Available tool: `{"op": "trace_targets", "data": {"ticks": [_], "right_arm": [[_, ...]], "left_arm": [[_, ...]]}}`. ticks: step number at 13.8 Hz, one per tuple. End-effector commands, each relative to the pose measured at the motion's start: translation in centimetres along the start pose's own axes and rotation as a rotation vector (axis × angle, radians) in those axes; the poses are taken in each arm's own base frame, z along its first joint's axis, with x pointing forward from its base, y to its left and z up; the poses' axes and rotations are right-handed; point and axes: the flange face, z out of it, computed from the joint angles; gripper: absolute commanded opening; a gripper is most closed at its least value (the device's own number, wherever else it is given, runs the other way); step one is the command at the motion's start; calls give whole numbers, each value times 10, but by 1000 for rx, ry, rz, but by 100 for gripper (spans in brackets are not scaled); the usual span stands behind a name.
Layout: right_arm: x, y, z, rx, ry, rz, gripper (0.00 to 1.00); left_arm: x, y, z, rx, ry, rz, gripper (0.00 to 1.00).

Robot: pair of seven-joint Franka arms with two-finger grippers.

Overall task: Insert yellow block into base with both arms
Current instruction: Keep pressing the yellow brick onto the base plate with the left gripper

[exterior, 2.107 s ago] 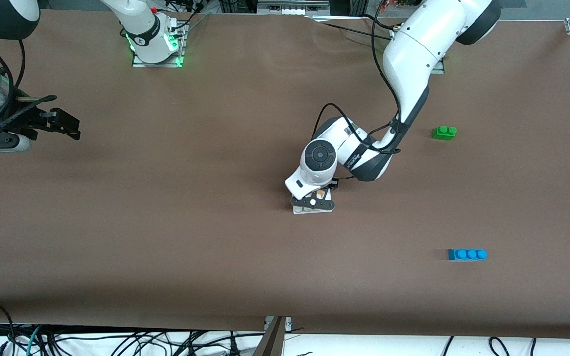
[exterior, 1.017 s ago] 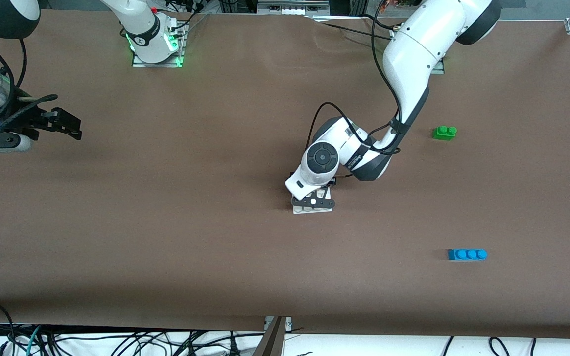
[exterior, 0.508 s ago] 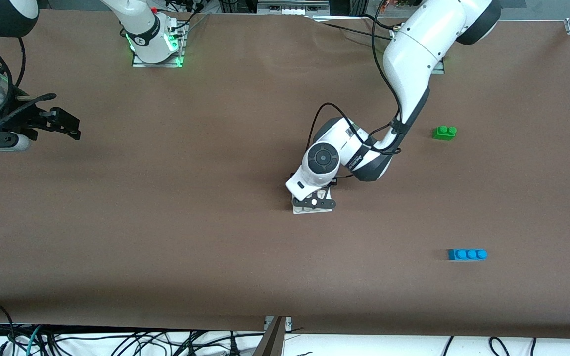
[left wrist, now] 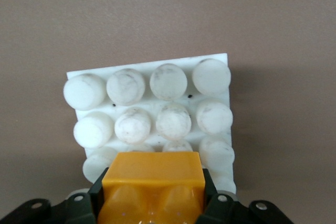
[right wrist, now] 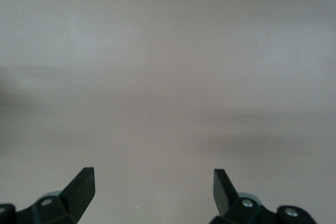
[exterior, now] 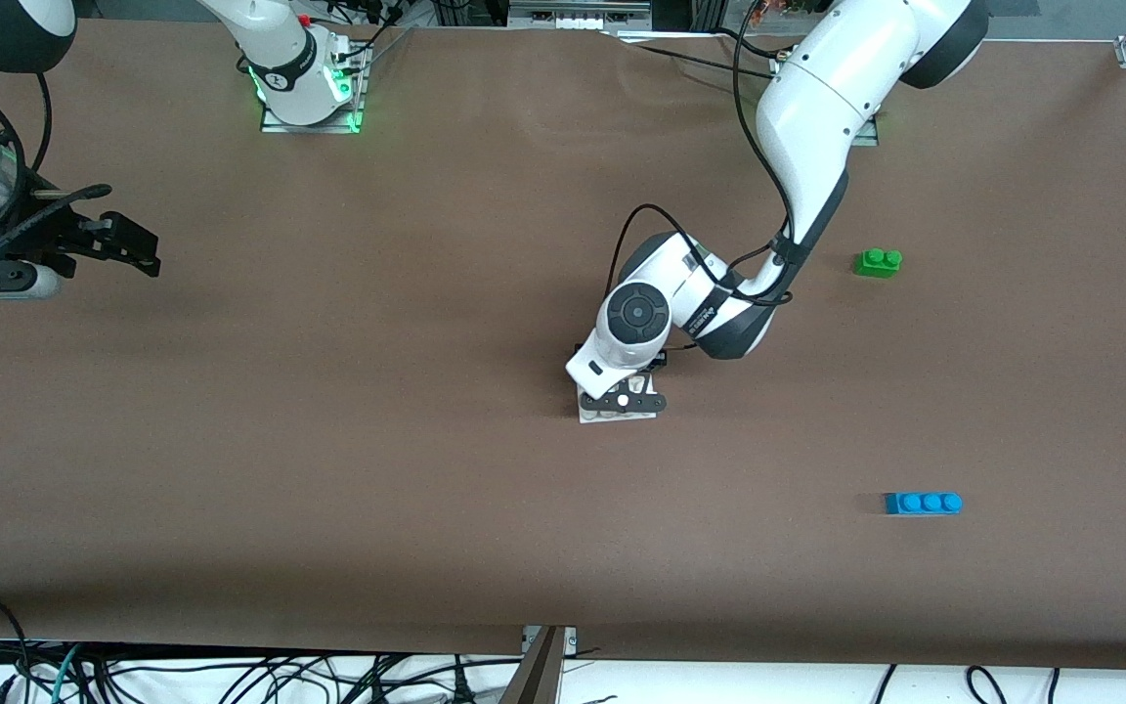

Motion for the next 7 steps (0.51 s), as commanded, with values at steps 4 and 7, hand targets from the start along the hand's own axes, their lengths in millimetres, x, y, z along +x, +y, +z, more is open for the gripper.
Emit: {"op": "trace_targets", "data": {"ticks": [4,7], "right_arm": [[0,-3,-6,12,-3,6,100],[0,-2,-6,12,-5,8,100]], "left_arm": [[-4,6,14,27,-15,-3,9],[2,-2,15,35,-10,-19,9]]}}
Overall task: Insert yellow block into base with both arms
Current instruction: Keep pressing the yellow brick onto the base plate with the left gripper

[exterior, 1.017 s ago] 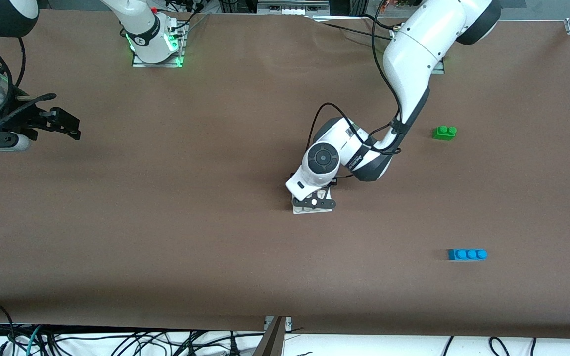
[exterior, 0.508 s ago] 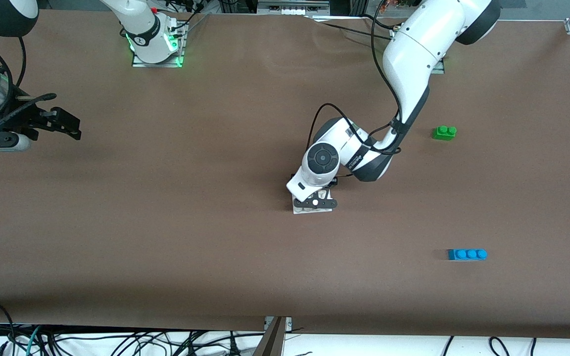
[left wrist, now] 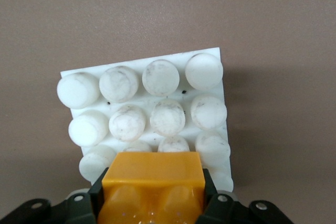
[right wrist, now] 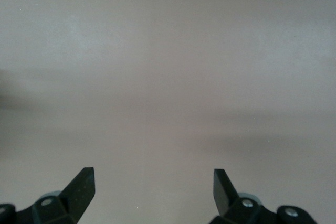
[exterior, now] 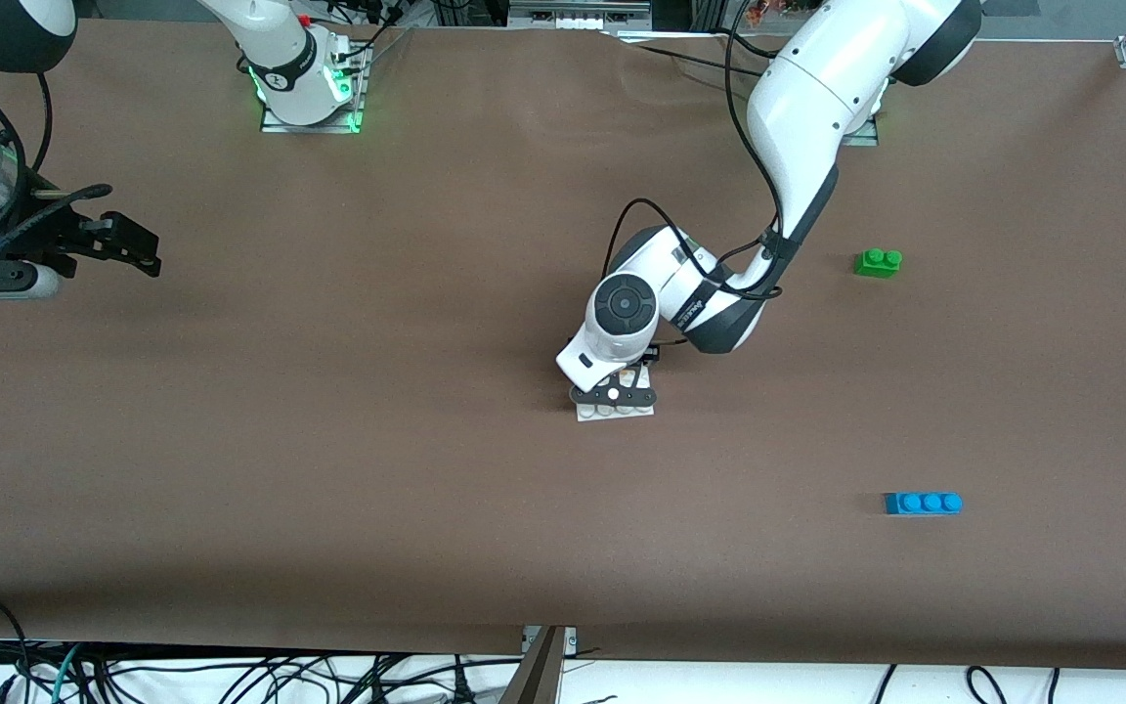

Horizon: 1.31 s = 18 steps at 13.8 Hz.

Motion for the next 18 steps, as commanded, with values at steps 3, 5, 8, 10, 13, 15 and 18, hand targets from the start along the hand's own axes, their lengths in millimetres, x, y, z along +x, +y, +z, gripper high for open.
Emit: {"op": "trace_targets", "data": {"ticks": [3,5,8,10,13,15,18], "right_arm": [[0,-2,-6,12,-5,8,100],[0,-2,-6,12,-3,10,100],[0,-2,-6,12,-2,10,100],[0,-4,-6,12,-2,7,100],[0,-3,-6,12,-3,7,100],[0,-3,-6,12,-3,7,100],[0,-6,-7,12,-1,2,100]], "left_arm": [[7,-10,17,25,-16,-36,9],[9,-12,16,18,-19,-46,9],[7,-9,17,14,-18,-51,9],[7,-10,20,17,-22,-52,9],[6,-9,24,19,-28,-52,10],[12,-17,23,16,-27,-66,10],[15,-19,19,7,-26,-95,10]]}}
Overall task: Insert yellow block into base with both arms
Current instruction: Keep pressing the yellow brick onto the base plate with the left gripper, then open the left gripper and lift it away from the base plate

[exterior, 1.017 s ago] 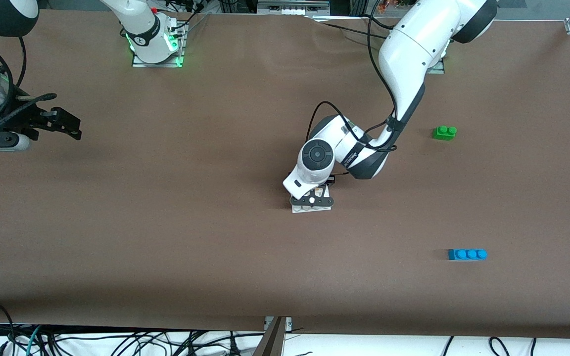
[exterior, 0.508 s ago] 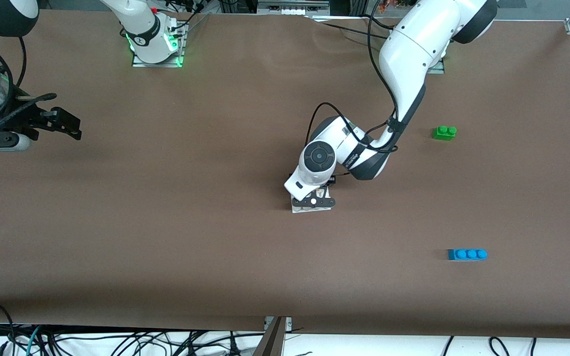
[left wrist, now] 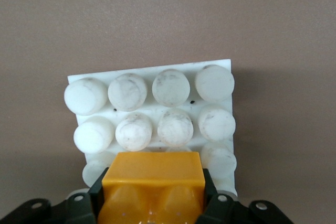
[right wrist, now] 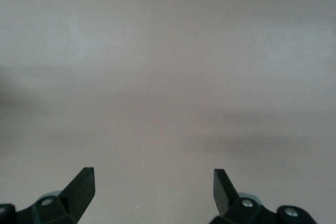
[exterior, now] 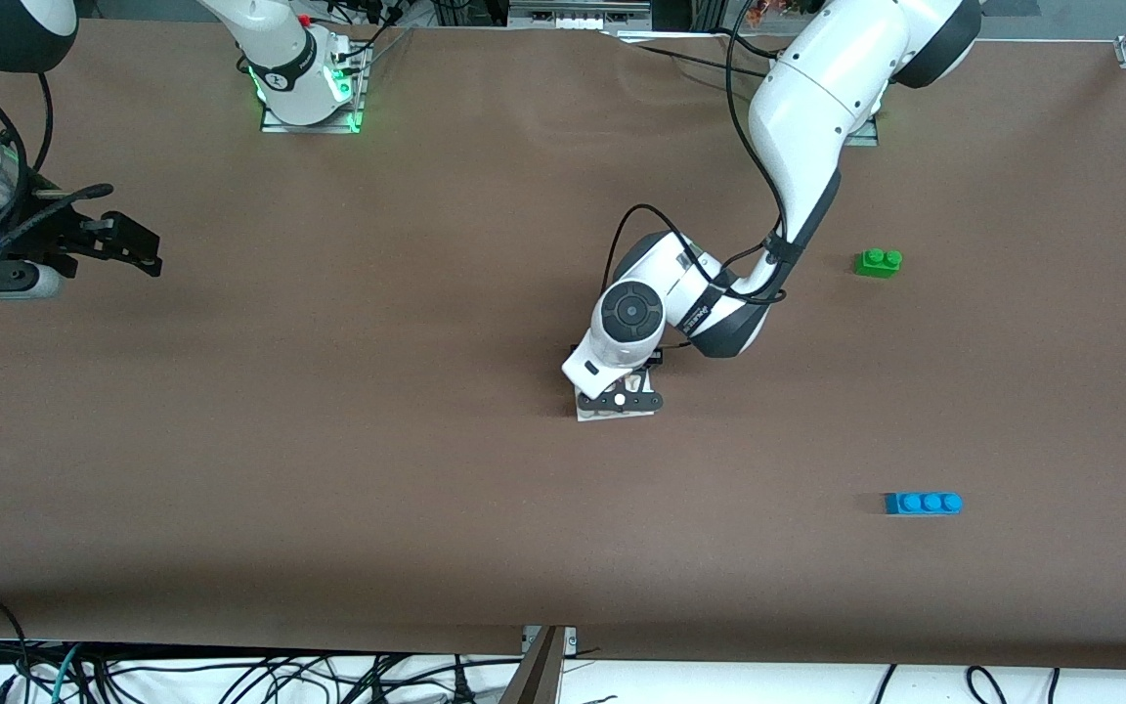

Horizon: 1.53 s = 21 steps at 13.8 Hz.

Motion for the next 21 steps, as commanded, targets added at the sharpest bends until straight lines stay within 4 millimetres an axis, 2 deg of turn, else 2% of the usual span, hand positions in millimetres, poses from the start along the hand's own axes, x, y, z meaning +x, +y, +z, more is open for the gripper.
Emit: {"op": "trace_targets", "data": {"ticks": [1,3,5,6,7,11,14,15,16,18,20,21], "right_arm": [[0,-7,-7,11,2,-1,100],[0,-9,-8,11,2,-4,100],[0,-7,-7,11,0,0,100],[0,-7,-7,11,-1,0,100],[0,-7,-6,11,-3,2,100],[0,-8,-7,11,2,0,100],[0,-11,-8,13,5,1,100],[0,-11,-8,12,5,31,100],[0,-11,-7,11,0,46,100],[0,-11,-6,11,-3,45,100],[0,-11,-8,12,4,45,100],[1,-12,-8,10,6,43,100]], "left_arm": [[8,-12,17,17,-27,-52,11],[7,-12,18,17,-29,-52,15],[8,-12,16,15,-26,-45,33],[7,-11,14,15,-23,-48,53],[8,-11,11,13,-20,-49,100],[7,-9,-6,4,-6,-50,100],[3,-9,-44,6,3,-46,100],[0,-13,-63,10,-14,-55,100],[2,-21,-91,-22,-18,-82,100],[-9,-37,-155,-35,-27,-109,100],[-17,-73,-215,1,-42,-144,100],[-19,-101,-245,27,-48,-168,100]]}}
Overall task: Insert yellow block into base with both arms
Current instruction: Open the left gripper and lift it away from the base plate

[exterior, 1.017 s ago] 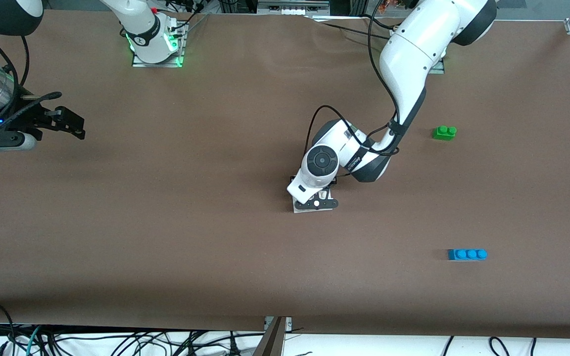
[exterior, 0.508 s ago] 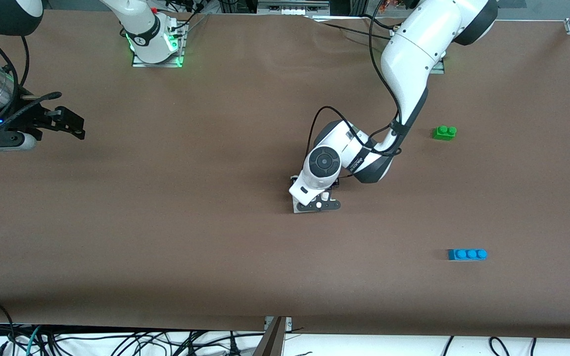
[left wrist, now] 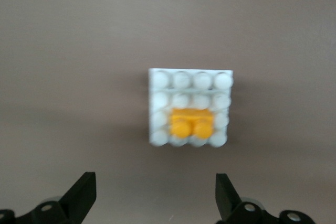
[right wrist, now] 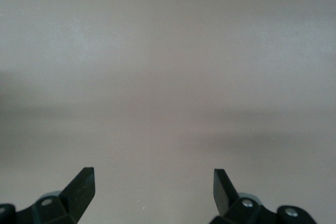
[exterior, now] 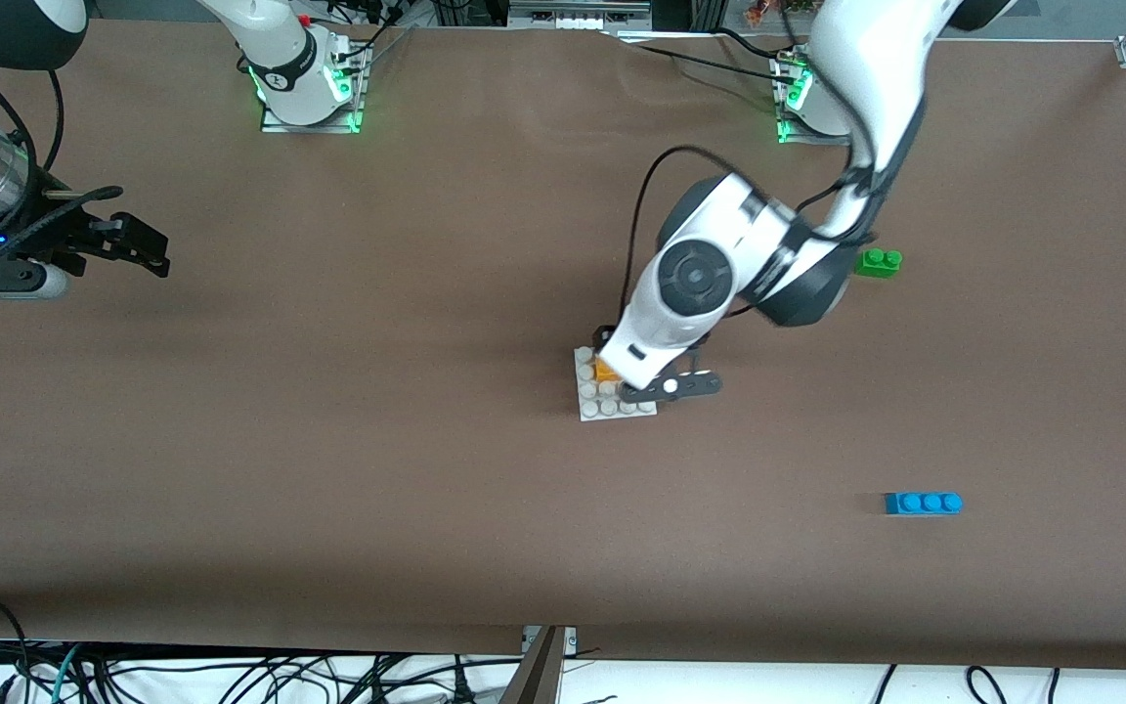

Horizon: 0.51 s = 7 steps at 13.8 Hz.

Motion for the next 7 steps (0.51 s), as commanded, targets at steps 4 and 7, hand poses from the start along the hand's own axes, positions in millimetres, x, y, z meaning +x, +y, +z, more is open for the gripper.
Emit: {"op": "trace_targets", "data": {"ticks": [4,7], "right_arm": [[0,-11,-10,11,10,4,100],[0,-10,-10,11,6,6,100]], "left_arm": [[-8,-140,-143,16,9,-155,100],[-35,-188,-200,23,45,-156,100]]}}
